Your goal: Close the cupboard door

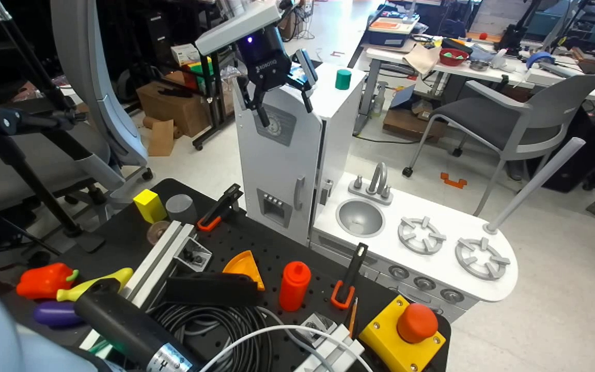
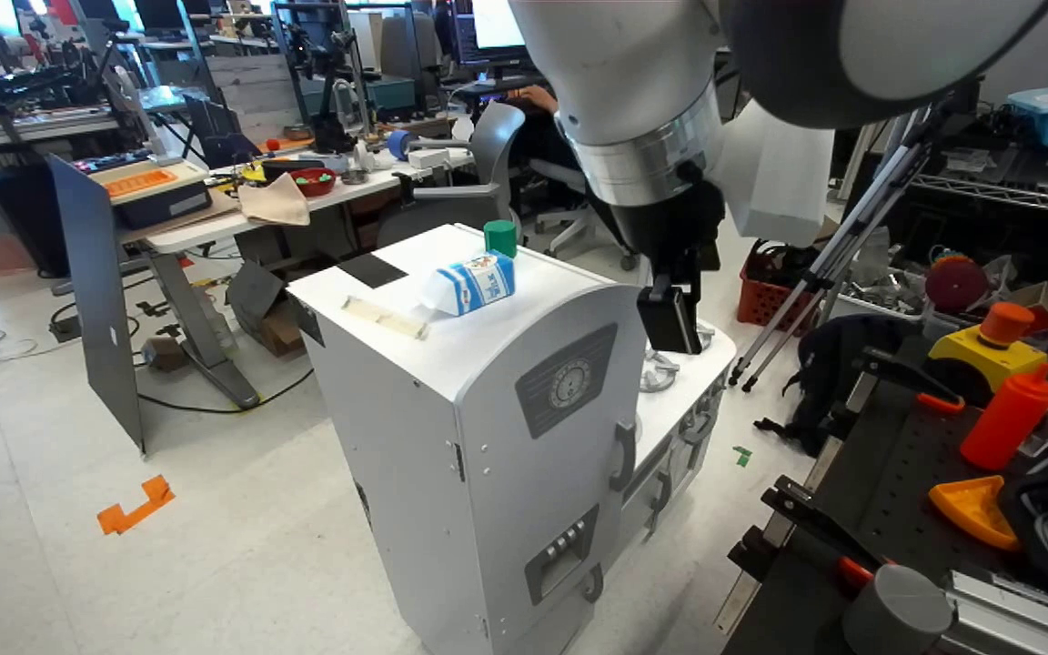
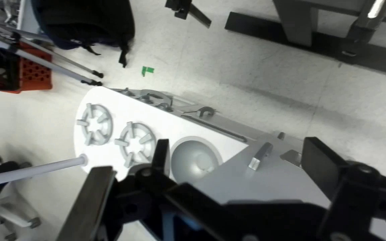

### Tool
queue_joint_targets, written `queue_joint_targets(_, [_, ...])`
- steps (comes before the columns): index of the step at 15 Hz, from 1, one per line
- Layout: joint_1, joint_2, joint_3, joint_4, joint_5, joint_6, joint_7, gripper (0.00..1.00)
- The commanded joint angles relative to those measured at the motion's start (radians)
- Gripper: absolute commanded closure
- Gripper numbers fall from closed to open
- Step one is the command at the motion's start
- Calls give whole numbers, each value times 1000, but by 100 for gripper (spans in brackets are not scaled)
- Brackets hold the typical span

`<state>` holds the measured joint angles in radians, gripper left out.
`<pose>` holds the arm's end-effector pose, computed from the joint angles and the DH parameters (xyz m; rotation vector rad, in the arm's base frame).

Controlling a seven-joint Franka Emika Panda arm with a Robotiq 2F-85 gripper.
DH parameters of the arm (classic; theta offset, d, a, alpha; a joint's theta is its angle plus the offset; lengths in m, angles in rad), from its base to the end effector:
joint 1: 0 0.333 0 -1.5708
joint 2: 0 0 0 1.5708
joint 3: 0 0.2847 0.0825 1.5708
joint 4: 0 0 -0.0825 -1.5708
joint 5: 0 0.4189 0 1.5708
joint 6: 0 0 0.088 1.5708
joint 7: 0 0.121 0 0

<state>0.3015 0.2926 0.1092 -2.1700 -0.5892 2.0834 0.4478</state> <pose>0.5020 0.1838 0.1691 2.5632 0.4613 -0.2031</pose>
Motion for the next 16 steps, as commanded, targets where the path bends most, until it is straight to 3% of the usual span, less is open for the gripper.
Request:
queue_joint_targets(1, [29, -100, -16, -106, -191, -1, 182, 0])
queue_joint_targets(4, [6, -144, -1, -160, -334, 1, 372, 0])
queue_joint_targets(7, [-29, -221, 11, -222, -393, 38, 502, 0])
queue_joint_targets(8, [-43, -245, 15, -241, -379, 48, 496, 0])
queue_joint_targets(9, [-37, -167, 28, -174, -360, 3, 464, 0])
queue_joint_targets(16, [-54, -225, 31, -220, -358, 19, 478, 0])
